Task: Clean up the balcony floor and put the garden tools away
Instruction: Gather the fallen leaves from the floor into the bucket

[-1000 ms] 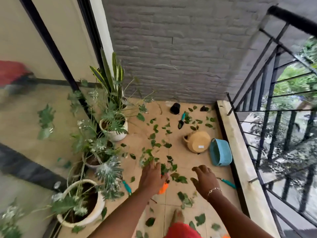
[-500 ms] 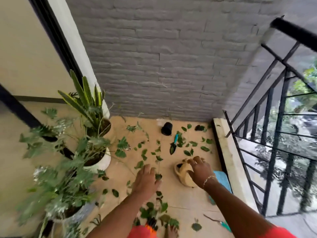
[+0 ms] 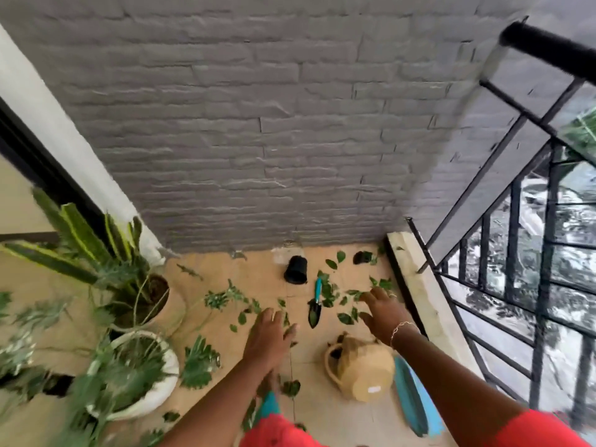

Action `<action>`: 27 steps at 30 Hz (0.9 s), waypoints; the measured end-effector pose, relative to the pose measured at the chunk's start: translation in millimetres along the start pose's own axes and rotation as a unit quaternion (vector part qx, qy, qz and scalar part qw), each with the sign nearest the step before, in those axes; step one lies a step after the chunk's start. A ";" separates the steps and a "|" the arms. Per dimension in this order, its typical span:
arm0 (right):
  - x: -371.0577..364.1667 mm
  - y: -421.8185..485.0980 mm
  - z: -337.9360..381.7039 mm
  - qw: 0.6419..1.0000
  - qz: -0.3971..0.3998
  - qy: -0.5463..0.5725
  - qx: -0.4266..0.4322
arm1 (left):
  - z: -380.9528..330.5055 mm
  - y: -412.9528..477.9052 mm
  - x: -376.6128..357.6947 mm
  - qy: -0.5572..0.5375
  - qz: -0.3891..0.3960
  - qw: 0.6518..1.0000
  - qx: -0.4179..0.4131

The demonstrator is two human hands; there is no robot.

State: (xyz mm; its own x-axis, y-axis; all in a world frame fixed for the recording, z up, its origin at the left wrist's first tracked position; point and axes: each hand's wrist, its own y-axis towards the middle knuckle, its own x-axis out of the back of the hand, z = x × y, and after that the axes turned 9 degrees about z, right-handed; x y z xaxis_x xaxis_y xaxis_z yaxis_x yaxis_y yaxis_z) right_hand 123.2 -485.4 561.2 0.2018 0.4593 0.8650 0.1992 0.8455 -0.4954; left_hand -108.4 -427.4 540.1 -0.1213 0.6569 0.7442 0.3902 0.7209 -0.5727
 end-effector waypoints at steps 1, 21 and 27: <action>9.4 17.6 -1.4 1.000 -0.004 -0.002 -0.007 | 2.4 19.9 13.1 0.012 0.009 1.000 -0.005; 70.8 189.3 -38.9 0.971 0.026 0.186 -0.147 | -50.8 265.9 162.1 0.137 0.087 0.982 -0.100; 88.5 227.5 -86.2 0.950 -0.014 0.241 -0.199 | -83.4 317.1 181.9 0.128 0.085 0.982 -0.109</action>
State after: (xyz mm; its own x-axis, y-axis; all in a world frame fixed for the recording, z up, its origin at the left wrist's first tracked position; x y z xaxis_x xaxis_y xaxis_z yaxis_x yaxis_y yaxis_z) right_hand 269.1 -275.9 518.1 0.5879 0.1786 0.7890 0.5384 0.6416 -0.5464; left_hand 69.4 -97.8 522.6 0.1848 0.6665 0.7222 0.5743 0.5231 -0.6297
